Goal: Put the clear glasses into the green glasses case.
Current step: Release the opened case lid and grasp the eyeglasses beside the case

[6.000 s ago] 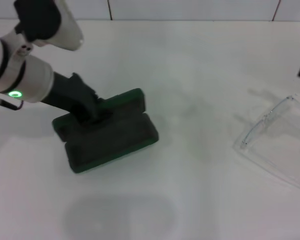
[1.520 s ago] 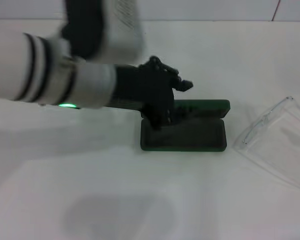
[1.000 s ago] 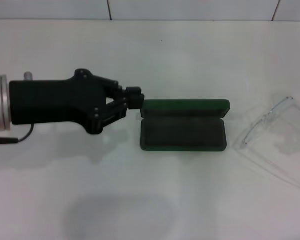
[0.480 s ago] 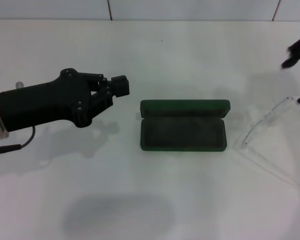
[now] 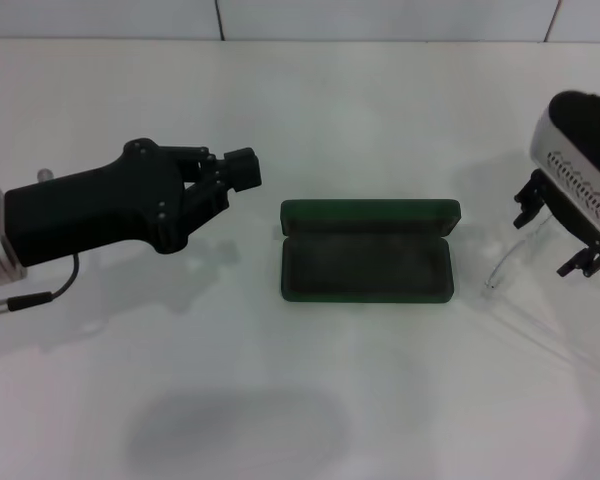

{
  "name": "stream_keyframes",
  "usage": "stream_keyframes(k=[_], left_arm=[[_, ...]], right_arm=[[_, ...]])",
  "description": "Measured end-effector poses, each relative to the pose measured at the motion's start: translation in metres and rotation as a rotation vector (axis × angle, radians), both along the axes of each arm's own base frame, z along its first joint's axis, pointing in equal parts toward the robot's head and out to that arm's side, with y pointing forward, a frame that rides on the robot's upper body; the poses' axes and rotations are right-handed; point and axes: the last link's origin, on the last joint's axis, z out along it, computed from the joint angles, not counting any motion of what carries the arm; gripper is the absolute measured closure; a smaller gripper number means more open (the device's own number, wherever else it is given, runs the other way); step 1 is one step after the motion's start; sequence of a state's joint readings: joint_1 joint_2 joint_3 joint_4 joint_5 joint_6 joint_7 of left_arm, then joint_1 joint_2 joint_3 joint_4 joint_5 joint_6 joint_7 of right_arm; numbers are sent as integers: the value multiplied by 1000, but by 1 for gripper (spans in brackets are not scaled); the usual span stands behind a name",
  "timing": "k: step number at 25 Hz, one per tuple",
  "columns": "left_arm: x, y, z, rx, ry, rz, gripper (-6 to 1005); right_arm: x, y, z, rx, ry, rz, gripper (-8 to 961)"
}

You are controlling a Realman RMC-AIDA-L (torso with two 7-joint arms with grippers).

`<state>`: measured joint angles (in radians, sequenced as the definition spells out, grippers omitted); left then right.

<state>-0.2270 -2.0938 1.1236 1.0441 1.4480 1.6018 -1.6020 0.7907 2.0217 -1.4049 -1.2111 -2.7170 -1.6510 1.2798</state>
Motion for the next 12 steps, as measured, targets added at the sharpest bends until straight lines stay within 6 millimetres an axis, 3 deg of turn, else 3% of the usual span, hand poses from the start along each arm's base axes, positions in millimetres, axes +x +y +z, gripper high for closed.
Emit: stream_keyframes(k=[12], left_arm=[[-4, 3, -3, 37, -49, -1, 953]], right_arm=[[4, 9, -12, 2, 10, -4, 287]])
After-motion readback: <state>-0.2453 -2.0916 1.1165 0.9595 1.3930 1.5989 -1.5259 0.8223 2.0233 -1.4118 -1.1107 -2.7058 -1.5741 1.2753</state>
